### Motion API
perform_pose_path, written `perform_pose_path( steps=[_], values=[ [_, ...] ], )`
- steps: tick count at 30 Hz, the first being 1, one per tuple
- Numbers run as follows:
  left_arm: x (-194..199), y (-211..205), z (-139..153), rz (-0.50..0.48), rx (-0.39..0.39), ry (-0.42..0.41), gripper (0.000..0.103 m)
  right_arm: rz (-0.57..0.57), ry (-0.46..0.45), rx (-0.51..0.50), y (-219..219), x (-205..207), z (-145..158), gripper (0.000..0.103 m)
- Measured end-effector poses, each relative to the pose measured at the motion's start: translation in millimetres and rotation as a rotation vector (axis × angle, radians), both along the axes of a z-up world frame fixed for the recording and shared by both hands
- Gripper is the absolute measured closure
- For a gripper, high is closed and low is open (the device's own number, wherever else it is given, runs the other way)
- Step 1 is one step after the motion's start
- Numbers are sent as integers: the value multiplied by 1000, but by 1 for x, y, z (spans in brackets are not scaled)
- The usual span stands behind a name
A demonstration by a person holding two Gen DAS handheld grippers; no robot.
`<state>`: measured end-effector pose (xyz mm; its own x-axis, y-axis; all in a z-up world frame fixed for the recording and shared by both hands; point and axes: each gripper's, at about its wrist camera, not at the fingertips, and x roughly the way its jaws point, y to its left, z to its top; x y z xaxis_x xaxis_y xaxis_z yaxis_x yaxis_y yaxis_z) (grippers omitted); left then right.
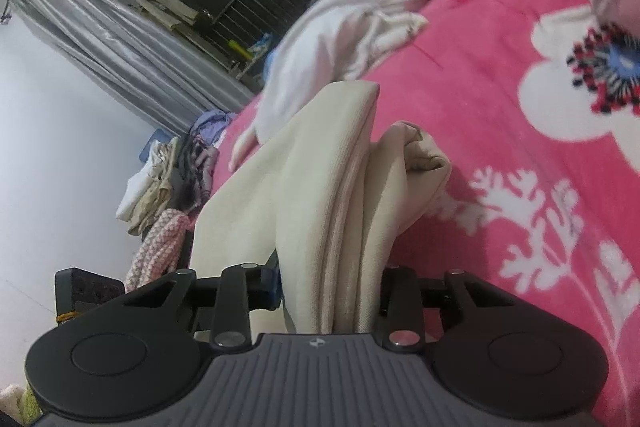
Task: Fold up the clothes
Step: 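Carry the lifted hoodie with both grippers onto the stack of folded clothes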
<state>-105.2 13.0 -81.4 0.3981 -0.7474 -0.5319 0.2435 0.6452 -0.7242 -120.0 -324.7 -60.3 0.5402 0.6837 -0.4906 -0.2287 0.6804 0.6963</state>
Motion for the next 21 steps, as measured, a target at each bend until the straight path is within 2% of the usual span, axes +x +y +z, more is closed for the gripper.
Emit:
perform_pose_path(
  steps=[5, 11, 17, 21],
  values=[
    [-12, 13, 25, 32, -51, -43, 37, 0, -74, -18, 18, -17, 30, 65],
    [-26, 51, 59, 119, -108, -126, 37, 24, -152, 45, 51, -30, 62, 65],
    [-48, 111, 106, 238, -76, -197, 37, 81, -156, 142, 110, -23, 89, 65],
    [-70, 172, 149, 365, -24, -224, 38, 174, -153, 249, 176, -10, 111, 65]
  ],
)
